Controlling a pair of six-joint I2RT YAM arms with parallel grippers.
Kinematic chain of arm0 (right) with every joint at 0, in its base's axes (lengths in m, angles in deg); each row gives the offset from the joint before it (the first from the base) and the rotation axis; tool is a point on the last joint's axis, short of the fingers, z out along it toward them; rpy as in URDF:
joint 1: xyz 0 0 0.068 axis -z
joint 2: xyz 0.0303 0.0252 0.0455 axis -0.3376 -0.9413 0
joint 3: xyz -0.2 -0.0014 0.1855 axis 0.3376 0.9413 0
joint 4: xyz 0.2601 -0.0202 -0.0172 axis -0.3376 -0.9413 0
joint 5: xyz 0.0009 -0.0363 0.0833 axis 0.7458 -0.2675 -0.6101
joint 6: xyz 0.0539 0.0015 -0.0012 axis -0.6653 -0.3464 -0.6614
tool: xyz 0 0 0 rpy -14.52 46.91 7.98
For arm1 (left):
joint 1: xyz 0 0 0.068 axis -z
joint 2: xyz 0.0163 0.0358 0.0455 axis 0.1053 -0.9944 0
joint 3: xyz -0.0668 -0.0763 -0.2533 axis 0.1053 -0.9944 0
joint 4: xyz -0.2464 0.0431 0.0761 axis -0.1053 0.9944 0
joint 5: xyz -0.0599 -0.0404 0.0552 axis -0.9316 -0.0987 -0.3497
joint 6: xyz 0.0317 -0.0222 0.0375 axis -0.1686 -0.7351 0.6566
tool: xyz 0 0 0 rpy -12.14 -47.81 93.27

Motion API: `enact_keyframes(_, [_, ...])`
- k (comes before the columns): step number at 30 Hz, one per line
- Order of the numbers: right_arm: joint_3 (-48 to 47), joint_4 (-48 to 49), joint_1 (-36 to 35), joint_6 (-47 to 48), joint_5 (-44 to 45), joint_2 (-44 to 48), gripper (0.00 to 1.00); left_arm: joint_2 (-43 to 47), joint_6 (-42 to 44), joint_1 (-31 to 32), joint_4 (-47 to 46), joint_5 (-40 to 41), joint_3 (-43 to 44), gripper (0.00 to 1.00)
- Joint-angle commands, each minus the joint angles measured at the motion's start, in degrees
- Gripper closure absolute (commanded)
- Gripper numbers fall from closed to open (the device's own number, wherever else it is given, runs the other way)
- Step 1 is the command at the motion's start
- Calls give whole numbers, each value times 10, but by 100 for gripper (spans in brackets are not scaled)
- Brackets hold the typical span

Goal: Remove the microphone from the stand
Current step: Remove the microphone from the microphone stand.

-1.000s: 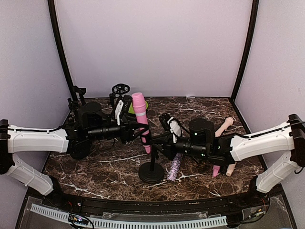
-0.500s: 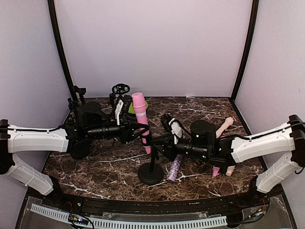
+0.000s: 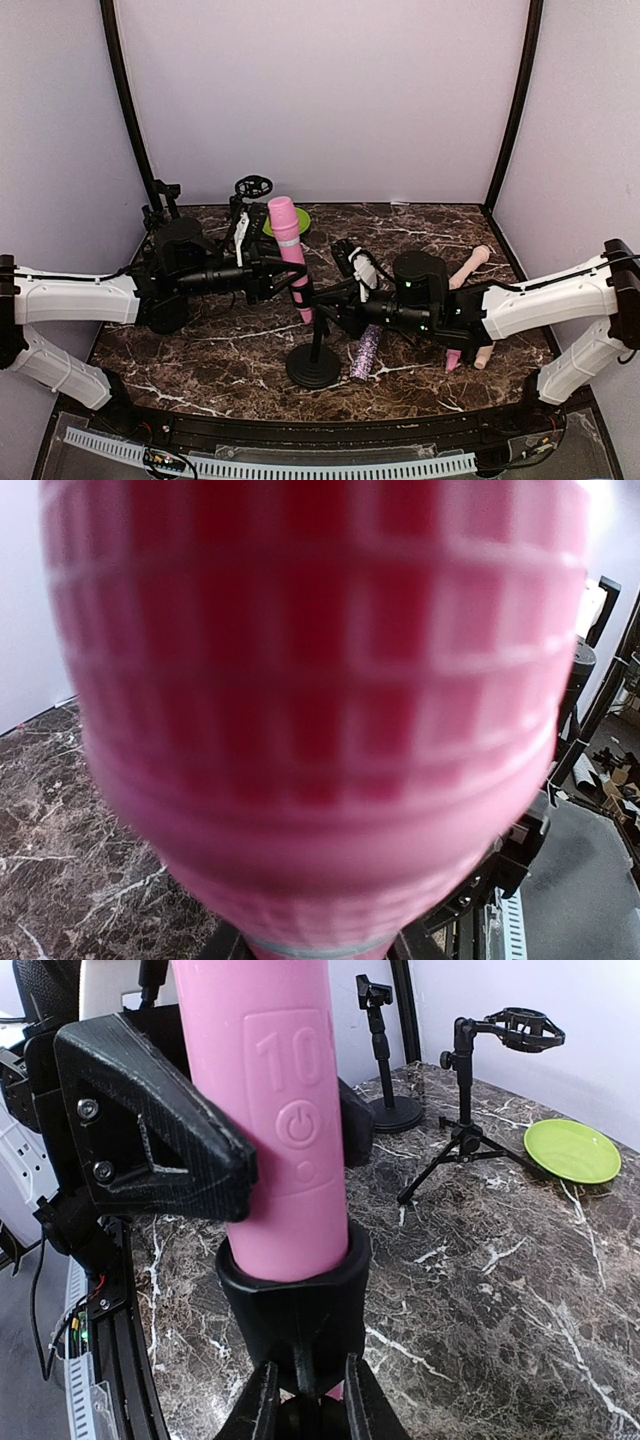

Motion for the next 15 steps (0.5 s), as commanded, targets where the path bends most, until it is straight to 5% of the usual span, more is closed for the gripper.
enact_keyframes(1, [22, -101, 20, -17, 56, -16, 100, 57, 8, -16, -58, 9, 37, 100])
enact_keyframes(6, [27, -96, 19, 2, 38, -15, 100, 39, -5, -19, 35, 44, 96, 100])
enact_keyframes(15, [32, -94, 18, 18, 28, -16, 100, 29, -77, -53, 39, 37, 116, 100])
